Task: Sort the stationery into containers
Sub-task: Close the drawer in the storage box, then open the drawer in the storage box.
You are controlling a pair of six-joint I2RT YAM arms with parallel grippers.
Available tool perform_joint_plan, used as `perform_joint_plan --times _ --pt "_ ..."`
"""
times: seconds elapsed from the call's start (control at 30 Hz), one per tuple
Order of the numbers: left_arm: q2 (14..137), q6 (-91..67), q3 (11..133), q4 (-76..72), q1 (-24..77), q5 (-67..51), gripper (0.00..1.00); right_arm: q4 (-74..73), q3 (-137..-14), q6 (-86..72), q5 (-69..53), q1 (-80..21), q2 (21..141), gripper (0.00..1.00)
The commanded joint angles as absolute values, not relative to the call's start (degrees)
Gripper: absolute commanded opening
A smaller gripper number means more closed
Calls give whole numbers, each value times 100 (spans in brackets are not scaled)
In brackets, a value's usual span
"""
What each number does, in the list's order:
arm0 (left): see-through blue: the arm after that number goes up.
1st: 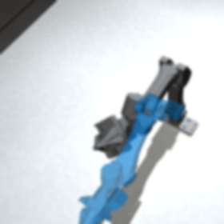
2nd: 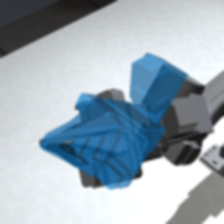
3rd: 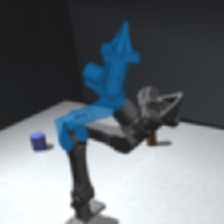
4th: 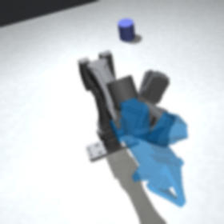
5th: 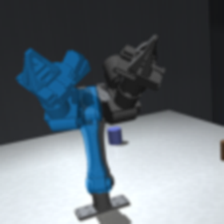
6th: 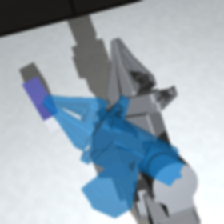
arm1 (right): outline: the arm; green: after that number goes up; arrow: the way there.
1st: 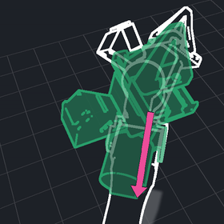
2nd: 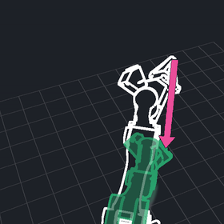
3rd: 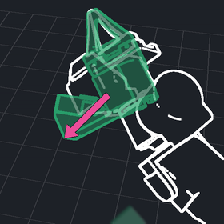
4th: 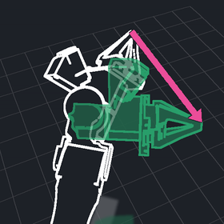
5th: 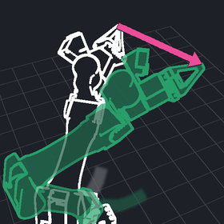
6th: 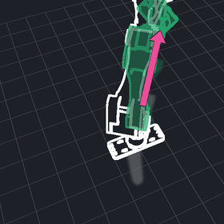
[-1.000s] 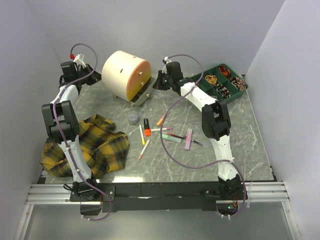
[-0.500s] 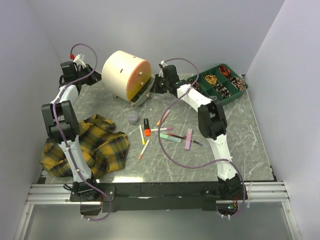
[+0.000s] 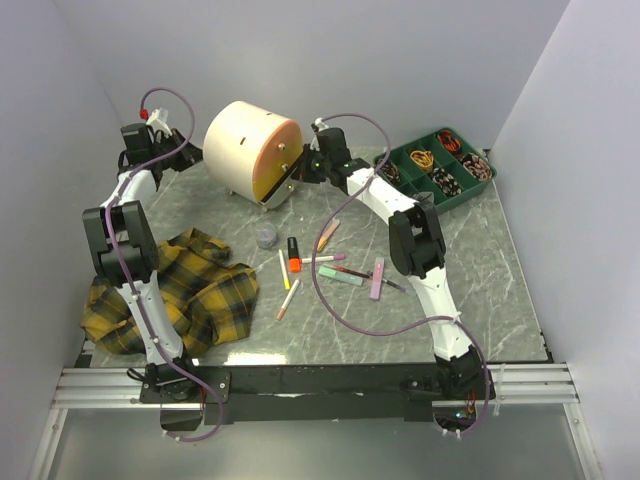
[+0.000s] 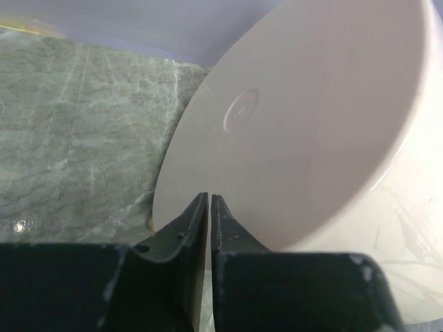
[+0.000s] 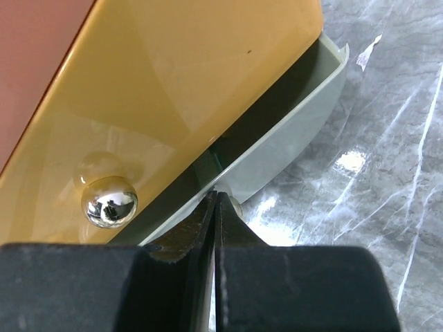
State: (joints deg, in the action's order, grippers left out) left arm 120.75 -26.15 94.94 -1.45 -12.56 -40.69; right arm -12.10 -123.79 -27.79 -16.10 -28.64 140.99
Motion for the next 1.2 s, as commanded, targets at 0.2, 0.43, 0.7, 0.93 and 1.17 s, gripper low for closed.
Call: perform_joint_plan --times 0.2,0.43,0.7,0.93,1.17 --pt "12067 -2505 9598 -220 -1266 -4175 13 -660 -12576 -3243 -1582 -3041 14176 10" --pt "12050 -2531 9527 -229 -1257 -4184 14 -720 -12613 -3234 -1529 -3094 14195 12" --pt "12085 -2654 9554 -343 -1178 -4227 14 -1063 -10981 -2778 -2598 -2524 13062 34" --pt "11971 -2646 9334 -334 -897 -4201 14 -475 -9985 -3137 -4069 -1995 12200 64" --pt "11699 -2531 9053 -54 -694 -3825 31 255 -10194 -4059 -4508 -2004 12190 67"
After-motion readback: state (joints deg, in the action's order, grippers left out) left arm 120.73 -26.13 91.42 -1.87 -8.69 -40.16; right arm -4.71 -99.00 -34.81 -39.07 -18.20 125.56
